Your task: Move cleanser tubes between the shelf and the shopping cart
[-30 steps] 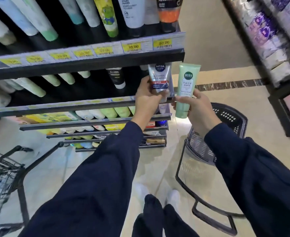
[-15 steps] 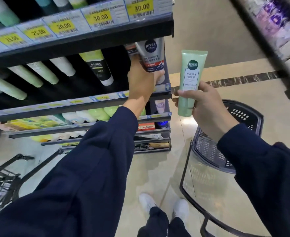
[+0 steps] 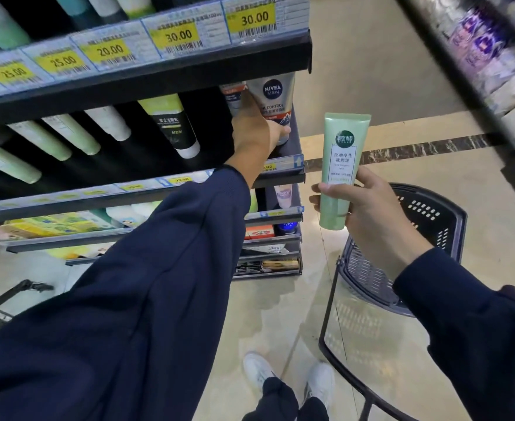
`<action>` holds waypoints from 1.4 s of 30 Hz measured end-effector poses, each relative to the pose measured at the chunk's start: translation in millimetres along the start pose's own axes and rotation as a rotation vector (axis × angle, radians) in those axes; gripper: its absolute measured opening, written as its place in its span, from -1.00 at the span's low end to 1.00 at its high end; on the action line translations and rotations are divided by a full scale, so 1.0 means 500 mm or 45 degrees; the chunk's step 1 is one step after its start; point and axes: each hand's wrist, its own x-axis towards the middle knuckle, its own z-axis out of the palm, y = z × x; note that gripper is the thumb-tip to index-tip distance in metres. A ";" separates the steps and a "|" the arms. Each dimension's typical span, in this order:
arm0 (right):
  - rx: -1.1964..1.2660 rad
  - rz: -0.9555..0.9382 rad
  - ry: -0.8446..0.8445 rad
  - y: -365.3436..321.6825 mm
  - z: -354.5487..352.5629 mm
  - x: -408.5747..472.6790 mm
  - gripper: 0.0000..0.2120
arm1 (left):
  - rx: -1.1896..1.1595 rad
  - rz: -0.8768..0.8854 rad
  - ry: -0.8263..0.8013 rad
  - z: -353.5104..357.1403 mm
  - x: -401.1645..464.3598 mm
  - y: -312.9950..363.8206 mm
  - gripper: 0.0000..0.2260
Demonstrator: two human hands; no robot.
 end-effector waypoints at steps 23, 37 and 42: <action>-0.121 0.027 -0.057 -0.029 0.069 -0.084 -0.57 | 0.020 0.121 0.027 -0.098 -0.111 -0.042 -0.54; -0.466 -0.020 -0.302 -0.014 0.409 -0.128 -0.56 | 0.401 0.000 0.177 -0.520 -0.219 -0.329 -0.48; -0.537 -0.119 -0.285 0.030 0.569 -0.101 -0.56 | 0.478 0.057 0.166 -0.637 -0.171 -0.463 -0.44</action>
